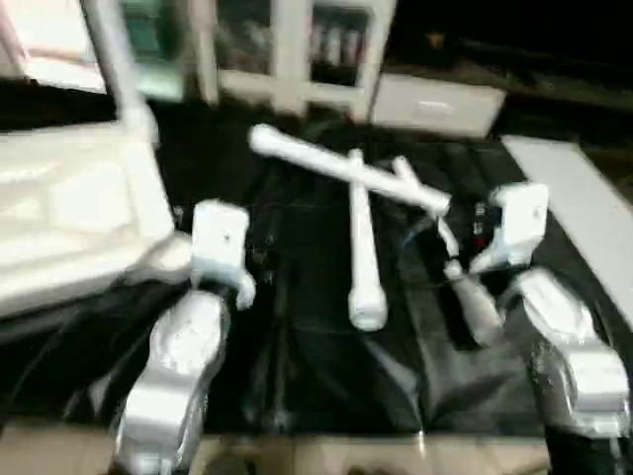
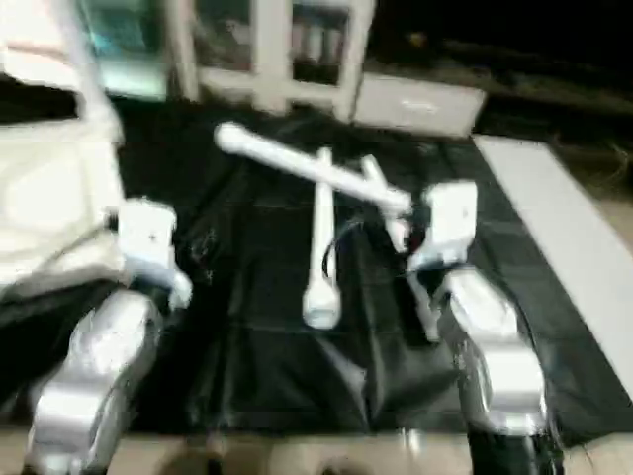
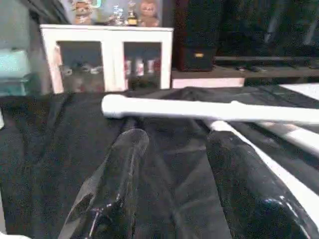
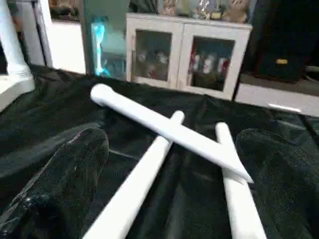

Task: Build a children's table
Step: Pick table leg

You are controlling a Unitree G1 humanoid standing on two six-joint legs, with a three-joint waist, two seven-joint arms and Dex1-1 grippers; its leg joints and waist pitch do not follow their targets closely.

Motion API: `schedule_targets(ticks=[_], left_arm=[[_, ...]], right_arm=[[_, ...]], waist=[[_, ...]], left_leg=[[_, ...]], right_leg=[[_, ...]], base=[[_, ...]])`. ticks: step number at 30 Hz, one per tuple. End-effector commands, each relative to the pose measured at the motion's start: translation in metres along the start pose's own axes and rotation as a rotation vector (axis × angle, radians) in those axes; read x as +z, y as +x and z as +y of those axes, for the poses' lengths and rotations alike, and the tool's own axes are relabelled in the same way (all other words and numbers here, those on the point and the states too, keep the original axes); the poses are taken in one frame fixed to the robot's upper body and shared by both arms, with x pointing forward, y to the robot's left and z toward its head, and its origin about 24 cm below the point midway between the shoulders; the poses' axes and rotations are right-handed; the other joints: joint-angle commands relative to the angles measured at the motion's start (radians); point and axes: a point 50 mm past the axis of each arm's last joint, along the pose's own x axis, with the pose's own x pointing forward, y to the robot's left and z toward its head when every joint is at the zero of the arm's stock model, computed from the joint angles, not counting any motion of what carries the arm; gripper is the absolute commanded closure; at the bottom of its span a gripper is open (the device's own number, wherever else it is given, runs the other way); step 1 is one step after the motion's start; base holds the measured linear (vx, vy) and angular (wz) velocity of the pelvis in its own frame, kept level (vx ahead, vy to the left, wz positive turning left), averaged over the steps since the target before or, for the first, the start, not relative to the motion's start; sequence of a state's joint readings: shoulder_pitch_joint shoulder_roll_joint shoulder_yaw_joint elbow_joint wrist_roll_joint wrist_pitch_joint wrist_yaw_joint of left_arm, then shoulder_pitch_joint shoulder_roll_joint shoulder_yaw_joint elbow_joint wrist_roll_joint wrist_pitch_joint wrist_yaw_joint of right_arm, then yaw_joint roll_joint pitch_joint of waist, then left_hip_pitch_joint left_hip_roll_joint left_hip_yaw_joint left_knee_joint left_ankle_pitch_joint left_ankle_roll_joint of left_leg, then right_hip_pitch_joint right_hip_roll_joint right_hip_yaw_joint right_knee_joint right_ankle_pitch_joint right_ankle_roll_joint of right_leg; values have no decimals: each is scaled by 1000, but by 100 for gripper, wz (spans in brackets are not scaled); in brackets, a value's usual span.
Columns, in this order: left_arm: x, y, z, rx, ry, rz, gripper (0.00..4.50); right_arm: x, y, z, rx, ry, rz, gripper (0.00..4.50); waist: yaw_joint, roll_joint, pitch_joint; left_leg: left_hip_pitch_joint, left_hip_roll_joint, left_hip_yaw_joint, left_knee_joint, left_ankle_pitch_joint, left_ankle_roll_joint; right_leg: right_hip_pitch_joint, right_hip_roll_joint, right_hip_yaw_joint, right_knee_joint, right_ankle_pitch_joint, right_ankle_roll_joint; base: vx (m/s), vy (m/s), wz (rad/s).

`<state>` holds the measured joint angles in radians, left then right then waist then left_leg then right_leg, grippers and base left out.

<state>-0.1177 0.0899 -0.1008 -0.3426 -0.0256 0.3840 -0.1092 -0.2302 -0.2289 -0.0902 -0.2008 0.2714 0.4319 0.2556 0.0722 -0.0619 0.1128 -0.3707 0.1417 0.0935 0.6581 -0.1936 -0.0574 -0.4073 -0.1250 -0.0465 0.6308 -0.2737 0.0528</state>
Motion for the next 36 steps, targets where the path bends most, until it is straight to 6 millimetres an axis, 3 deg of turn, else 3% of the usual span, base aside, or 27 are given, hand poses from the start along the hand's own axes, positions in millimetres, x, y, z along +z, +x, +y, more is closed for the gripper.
schedule_targets(ticks=[1,2,3,4,5,6,7,8,9,10,12,16,18,20,21,22,23,24,26,29,30,31,32,33,34,35,36], left_arm=[[0,1,-3,-21,4,4,216],[0,1,-3,-21,4,4,216],[0,1,-3,-22,4,4,216],[0,2,-3,-19,2,7,216],[-1,2,-3,-17,6,12,216],[-1,2,-3,-15,9,13,216],[-1,3,-3,-9,5,17,216],[-1,3,-3,-6,3,17,216],[-1,3,-3,-5,3,16,216],[0,4,-3,-9,1,17,216],[3,4,0,-6,-7,-7,216],[3,5,3,5,-8,-8,216],[3,5,4,6,-8,-7,216],[3,4,4,7,-9,-7,216],[3,4,4,7,-9,-7,216],[3,4,4,7,-9,-6,216],[3,4,4,6,-9,-6,216],[3,4,4,6,-10,-6,216],[3,4,4,7,-12,-6,216],[3,4,4,8,-11,-7,216],[3,4,4,8,-11,-7,216],[3,4,4,9,-12,-7,216],[3,3,5,13,-10,-6,216],[4,2,6,30,-17,-12,216],[2,2,6,39,-7,1,216],[2,1,6,44,0,11,216],[1,1,6,46,1,14,216]], right_arm=[[-1,-3,-4,-23,3,9,0],[-1,-3,-4,-23,3,9,0],[-1,-3,-4,-24,2,10,0],[-1,-3,-4,-24,3,11,0],[-2,-3,-4,-28,-1,19,0],[-3,-3,-4,-31,-2,23,0],[-3,-3,-4,-32,3,26,0],[-4,-3,-4,-31,6,25,0],[-4,-3,-3,-29,3,28,0],[-5,-3,-3,-27,-1,33,0],[-7,-4,0,-24,18,46,0],[-8,-5,1,-21,27,44,0],[-8,-5,1,-21,27,46,0],[-8,-5,1,-21,28,46,0],[-8,-5,1,-23,27,50,0],[-8,-5,1,-21,26,49,0],[-8,-5,2,-17,24,49,0],[-8,-5,2,-12,23,50,0],[-8,-5,3,-4,22,53,0],[-9,-4,6,23,-38,86,0],[-9,-4,6,23,-38,86,0],[-9,-3,7,30,-66,99,0],[-9,-3,10,54,-105,96,0],[-10,-2,12,64,-75,80,0],[-10,-2,12,66,-60,78,0],[-11,-2,12,65,-50,79,0],[-11,-3,13,73,-53,83,0]], waist=[[-35,12,-41],[-44,47,-40],[-8,55,-32],[15,45,-30],[43,22,-51],[25,-49,-48],[14,-29,-38],[27,-31,-47],[34,-18,-45],[17,3,-43],[-17,41,-55],[-34,38,-34],[19,50,-26],[82,32,-12],[88,-23,-41],[88,-23,-41],[139,-34,-58],[129,-69,-42],[146,-49,-44],[157,4,-62],[159,32,-84],[89,52,-125],[66,66,-138],[53,46,-128],[18,35,-113],[15,18,-91],[10,7,-83]], left_leg=[[38,62,-36,-146,-653,-121],[6,91,-53,-227,-929,-126],[-69,94,-10,-285,-1073,-85],[-87,83,14,-287,-1064,-46],[-77,72,56,-256,-846,-25],[75,39,28,-5,-446,-72],[68,7,-6,63,-203,-33],[-17,8,-31,30,-14,-14],[-16,32,-28,-18,-25,-31],[26,64,-24,-98,-296,-87],[51,94,-15,-146,-616,-158],[154,118,30,-176,-931,-139],[66,196,110,-323,-1174,-119],[67,255,175,-328,-1176,-90],[115,198,171,-195,-958,-79],[115,198,171,-195,-958,-79],[-6,18,76,114,-290,97],[-78,-7,46,159,-251,120],[-69,-51,27,92,-87,135],[-57,-41,25,-33,61,221],[-24,-10,0,-67,88,258],[187,116,-208,-81,51,514],[241,127,-279,-77,193,680],[245,123,-305,-64,450,757],[192,78,-185,-44,525,559],[115,2,-122,-81,652,414],[92,-21,-95,-92,670,403]], right_leg=[[14,36,-21,-107,-423,-80],[59,51,-47,-31,-135,-107],[109,59,-77,87,34,-109],[117,59,-77,101,32,-89],[126,40,-2,114,-218,-72],[-46,-112,62,-142,-906,-47],[-64,-146,91,-200,-1040,-86],[52,-123,99,-166,-943,-134],[65,-108,78,-141,-811,-146],[21,-14,25,-97,-574,-159],[19,17,35,-80,-264,-130],[5,71,-49,-100,-426,-81],[114,60,-96,143,-194,-91],[141,32,-57,215,-352,-73],[131,-2,46,86,-685,-38],[131,-2,46,86,-685,-38],[190,-133,209,-171,-1085,32],[228,-101,205,-157,-979,84],[271,-26,148,-147,-376,114],[329,58,87,-190,45,244],[323,84,43,-163,159,334],[124,104,-63,65,19,323],[37,118,-50,157,-189,197],[-41,88,2,191,-268,111],[-79,92,22,198,-62,103],[-68,112,-1,178,141,79],[-58,107,2,128,231,58]], base=[[-71,50,-7],[-181,85,-1],[-164,45,4],[-152,2,13],[0,0,0],[-43,-105,10],[-31,-83,-1],[-31,-83,-1],[0,0,0],[-81,31,14],[-106,32,12],[-42,61,-42],[-51,42,-77],[-46,-82,-81],[54,-175,-79],[72,-187,-57],[72,-187,-57],[156,-188,-21],[211,-168,9],[252,-102,29],[340,-33,12],[339,-37,1],[339,-37,1],[265,-35,24],[2,78,38],[2,78,38],[-192,98,4]])
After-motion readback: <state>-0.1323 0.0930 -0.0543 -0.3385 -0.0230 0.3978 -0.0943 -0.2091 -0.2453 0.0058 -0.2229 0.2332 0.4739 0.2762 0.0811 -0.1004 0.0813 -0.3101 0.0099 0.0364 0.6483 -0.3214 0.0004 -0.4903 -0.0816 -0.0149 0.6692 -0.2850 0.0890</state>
